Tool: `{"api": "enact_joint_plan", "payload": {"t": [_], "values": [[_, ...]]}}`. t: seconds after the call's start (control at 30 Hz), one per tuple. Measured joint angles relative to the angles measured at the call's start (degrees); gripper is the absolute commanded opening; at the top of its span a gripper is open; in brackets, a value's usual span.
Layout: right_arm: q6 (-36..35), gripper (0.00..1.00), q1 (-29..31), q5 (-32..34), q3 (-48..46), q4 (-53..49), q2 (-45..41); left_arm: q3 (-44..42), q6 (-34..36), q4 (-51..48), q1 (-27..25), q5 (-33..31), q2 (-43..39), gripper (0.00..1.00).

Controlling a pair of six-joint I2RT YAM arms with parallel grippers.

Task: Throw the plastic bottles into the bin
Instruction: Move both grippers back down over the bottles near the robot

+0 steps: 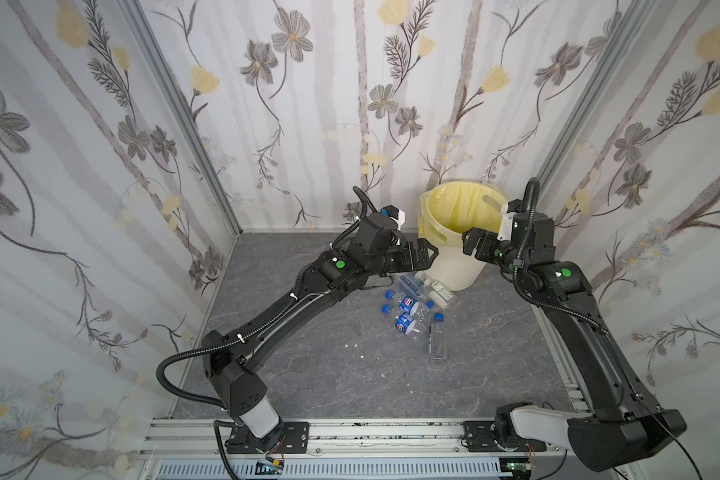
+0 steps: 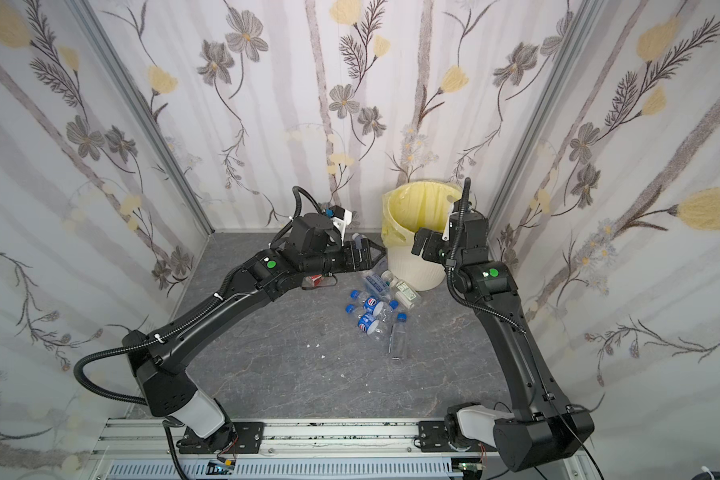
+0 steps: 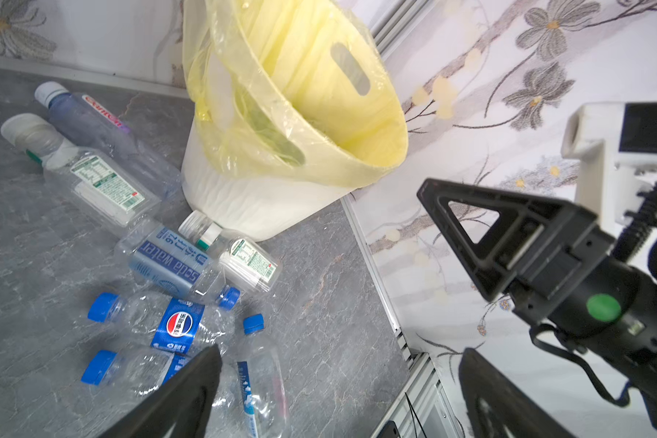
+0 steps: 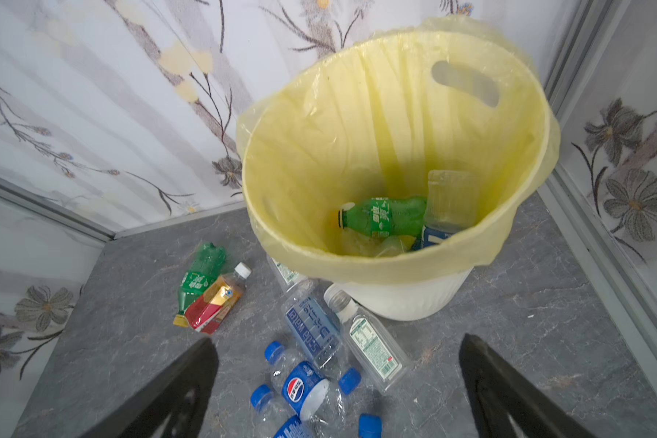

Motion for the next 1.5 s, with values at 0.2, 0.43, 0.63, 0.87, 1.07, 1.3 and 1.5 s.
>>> {"api": "enact_joint_plan", "payload": {"t": [0.2, 0.43, 0.63, 0.87, 1.07, 1.3, 1.5], "values": [[3.1, 1.0, 5.22, 3.37, -17.07, 2.23, -9.75, -9.84, -4.48, 5.16, 0.44, -0.5, -5.09, 1.0], [9.14, 1.0, 11.78, 3.43, -36.26, 5.09, -14.53, -24.39, -12.41, 11.82, 1.51, -0.35, -10.27, 1.0], [14.08, 1.0, 15.23, 0.24, -46.56, 8.48, -13.31, -33.73, -18.8, 15.69, 1.84, -0.07, -14.21, 1.0], [16.46, 1.0, 16.85, -3.67, -48.98, 14.88, -7.02, -43.82, -26.51, 18.36, 1.95, -0.74, -18.64, 1.0], [16.9, 1.0, 17.88, -6.47, -46.99, 18.73, -0.72, -50.31, -32.24, 18.62, 2.43, -1.01, -22.25, 1.0], [18.47, 1.0, 22.38, -7.96, -42.66, 21.49, 5.4, -53.72, -35.5, 19.02, 3.82, -1.09, -26.08, 1.0], [20.5, 1.0, 26.97, -9.07, -37.29, 22.6, 11.54, -57.13, -37.09, 19.28, 6.34, -1.07, -29.73, 1.0]]}}
